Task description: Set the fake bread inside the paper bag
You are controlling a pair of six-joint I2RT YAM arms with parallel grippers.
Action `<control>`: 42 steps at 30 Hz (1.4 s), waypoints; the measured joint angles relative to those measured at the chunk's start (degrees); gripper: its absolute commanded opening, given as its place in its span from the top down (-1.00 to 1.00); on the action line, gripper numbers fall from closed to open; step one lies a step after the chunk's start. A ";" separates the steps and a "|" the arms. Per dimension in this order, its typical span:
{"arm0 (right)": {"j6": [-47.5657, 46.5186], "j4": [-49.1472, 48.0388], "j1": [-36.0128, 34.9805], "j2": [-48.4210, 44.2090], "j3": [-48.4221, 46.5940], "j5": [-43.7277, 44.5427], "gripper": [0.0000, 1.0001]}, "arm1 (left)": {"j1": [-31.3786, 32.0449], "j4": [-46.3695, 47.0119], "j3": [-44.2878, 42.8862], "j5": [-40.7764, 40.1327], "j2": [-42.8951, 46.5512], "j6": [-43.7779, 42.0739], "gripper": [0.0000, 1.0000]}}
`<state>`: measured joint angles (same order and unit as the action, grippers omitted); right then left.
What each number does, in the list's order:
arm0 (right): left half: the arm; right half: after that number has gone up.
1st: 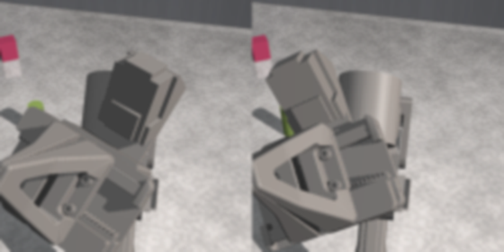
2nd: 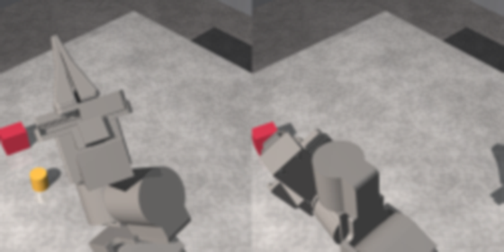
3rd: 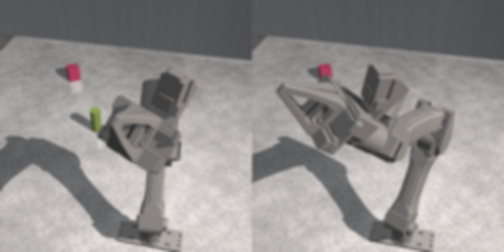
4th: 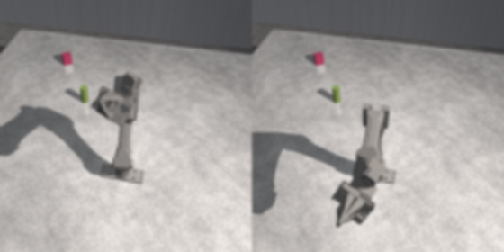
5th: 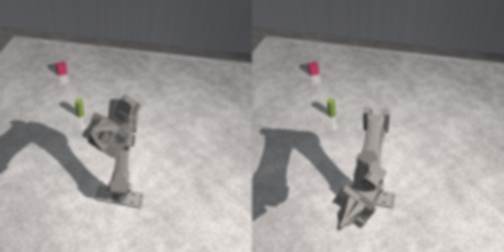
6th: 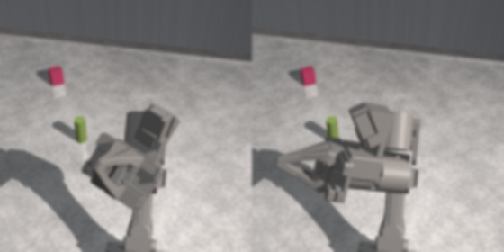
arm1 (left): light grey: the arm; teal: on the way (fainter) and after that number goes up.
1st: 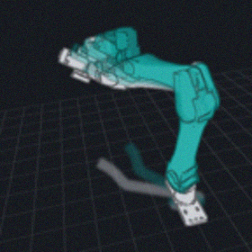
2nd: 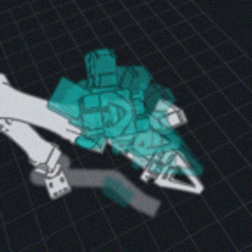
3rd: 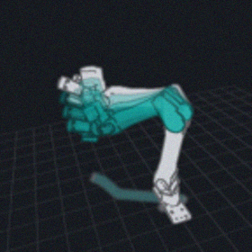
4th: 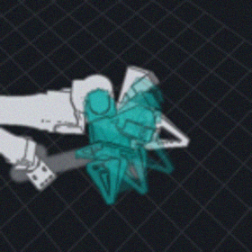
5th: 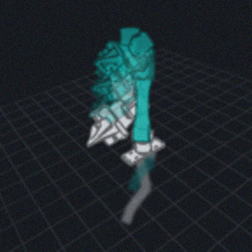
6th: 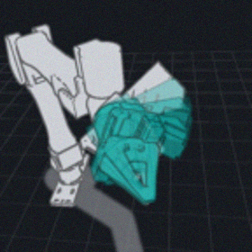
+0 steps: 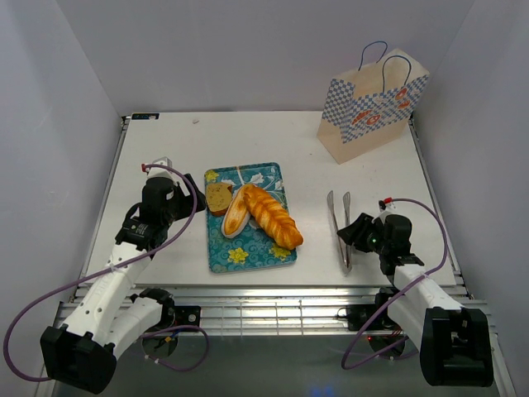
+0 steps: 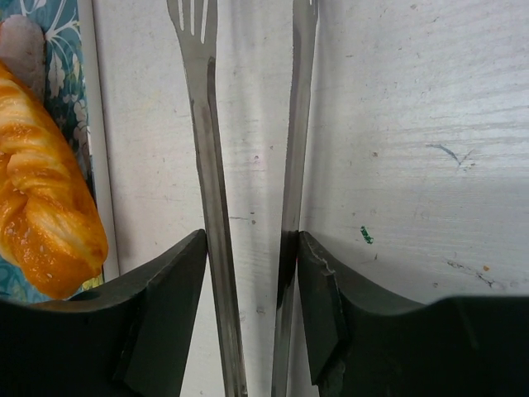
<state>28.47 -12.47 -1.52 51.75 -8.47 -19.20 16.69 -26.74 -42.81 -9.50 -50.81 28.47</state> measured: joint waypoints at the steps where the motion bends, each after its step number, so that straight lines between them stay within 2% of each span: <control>1: -0.15 0.04 0.00 0.17 0.00 0.02 -0.08 | 0.00 0.00 0.00 0.07 -0.13 0.00 -0.87; 6: -0.48 1.07 0.00 1.07 -0.76 0.09 -0.22 | 0.00 0.00 0.00 0.33 -0.48 0.00 -0.87; 7: -0.50 1.29 0.00 1.20 -1.05 0.09 -0.35 | 0.00 0.00 0.00 0.42 -0.48 0.00 -0.87; 9: -0.59 1.77 0.00 1.27 -1.55 0.02 -0.39 | 0.00 0.00 0.00 0.52 -0.48 0.00 -0.86; 11: -0.70 2.03 0.00 1.27 -2.03 -0.02 -0.62 | 0.00 -0.02 0.00 0.61 -0.48 0.00 -0.86; 24: -1.70 5.03 0.00 0.00 -5.14 -1.95 -0.69 | 0.00 -0.02 0.00 1.14 -0.48 -0.02 -0.86; 26: -2.49 7.41 0.00 -1.42 -7.26 -1.95 -0.88 | 0.00 0.00 0.00 1.09 -0.48 -0.04 -0.86; 27: -3.13 8.74 0.00 -2.21 -8.83 -1.97 -0.80 | 0.00 -0.02 0.00 1.03 -0.48 -0.04 -0.86; 32: -7.30 14.67 -0.63 -6.21 -19.12 -0.33 -0.80 | 0.00 -0.02 0.00 0.24 0.39 -0.04 -0.86; 36: -10.62 18.14 -4.83 -9.49 -26.99 5.53 -0.80 | 0.00 0.00 0.00 -0.70 1.92 -0.04 -0.86; 42: -15.15 19.85 -18.91 -13.79 -29.07 18.03 -0.80 | 0.00 0.07 0.00 -2.71 5.01 0.04 -0.87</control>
<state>13.32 7.38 -20.43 37.95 -37.54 -1.17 16.69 -26.68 -42.81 -12.21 -45.80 28.51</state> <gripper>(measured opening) 0.903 0.934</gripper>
